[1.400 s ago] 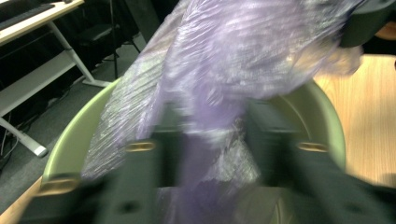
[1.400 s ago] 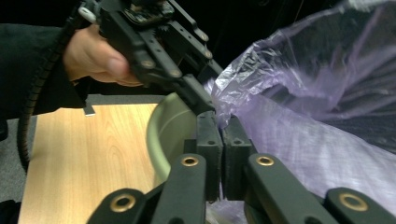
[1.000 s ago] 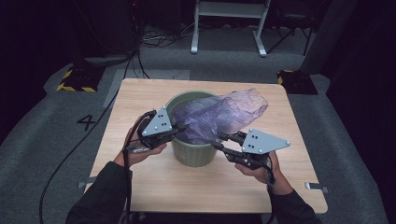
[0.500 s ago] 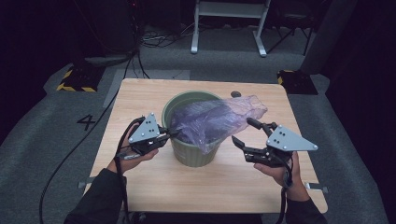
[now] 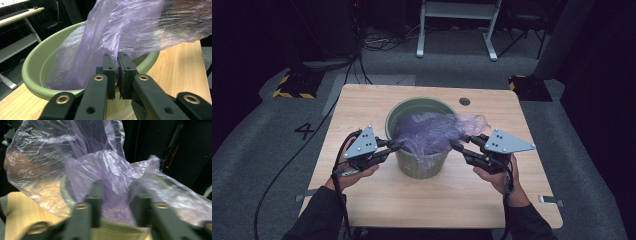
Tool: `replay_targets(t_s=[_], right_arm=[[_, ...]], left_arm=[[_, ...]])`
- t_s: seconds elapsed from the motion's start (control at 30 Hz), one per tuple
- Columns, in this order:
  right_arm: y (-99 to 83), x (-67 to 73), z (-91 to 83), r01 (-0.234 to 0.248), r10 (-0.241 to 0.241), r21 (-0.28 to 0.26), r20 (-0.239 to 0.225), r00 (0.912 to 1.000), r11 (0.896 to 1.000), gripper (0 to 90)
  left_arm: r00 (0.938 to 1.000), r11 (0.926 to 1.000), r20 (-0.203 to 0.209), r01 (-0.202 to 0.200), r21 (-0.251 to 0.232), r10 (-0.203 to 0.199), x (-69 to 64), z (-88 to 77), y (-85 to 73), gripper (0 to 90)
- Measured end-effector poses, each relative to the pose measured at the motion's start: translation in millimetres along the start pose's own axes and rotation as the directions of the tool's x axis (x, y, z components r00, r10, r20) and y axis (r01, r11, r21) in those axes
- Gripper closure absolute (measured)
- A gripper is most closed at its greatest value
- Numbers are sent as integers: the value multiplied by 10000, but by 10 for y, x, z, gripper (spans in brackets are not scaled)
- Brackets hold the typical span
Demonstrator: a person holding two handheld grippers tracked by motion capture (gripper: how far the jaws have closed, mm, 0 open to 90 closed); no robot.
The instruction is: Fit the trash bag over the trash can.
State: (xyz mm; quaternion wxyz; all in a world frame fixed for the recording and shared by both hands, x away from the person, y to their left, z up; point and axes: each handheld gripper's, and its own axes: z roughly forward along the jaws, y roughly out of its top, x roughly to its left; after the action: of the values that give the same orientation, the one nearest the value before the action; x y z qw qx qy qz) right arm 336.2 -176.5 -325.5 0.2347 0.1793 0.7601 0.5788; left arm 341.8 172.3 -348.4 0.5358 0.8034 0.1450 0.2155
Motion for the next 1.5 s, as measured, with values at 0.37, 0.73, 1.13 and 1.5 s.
replay_targets(t_s=[0.37, 0.73, 1.13, 1.5], right_arm=[[-5, 185, 46, 793, -793, -154, -21, 9968, 9967, 899], [-110, 241, 78, 931, -931, 52, 15, 9957, 9956, 899], [-315, 290, -25, 605, -604, 97, -107, 9981, 9981, 899], [-510, 235, -48, 94, -90, 334, -102, 9999, 9994, 899]], left_arm=[[9999, 9993, -172, 6, -374, -12, -261, -41, 282, 181], [9985, 9985, 517, 206, -500, -180, -481, 95, 518, 175], [9999, 9999, 152, 3, -154, 0, -416, 67, 293, 820], [9998, 10000, -174, 66, 41, -65, -342, -28, 82, 898]])
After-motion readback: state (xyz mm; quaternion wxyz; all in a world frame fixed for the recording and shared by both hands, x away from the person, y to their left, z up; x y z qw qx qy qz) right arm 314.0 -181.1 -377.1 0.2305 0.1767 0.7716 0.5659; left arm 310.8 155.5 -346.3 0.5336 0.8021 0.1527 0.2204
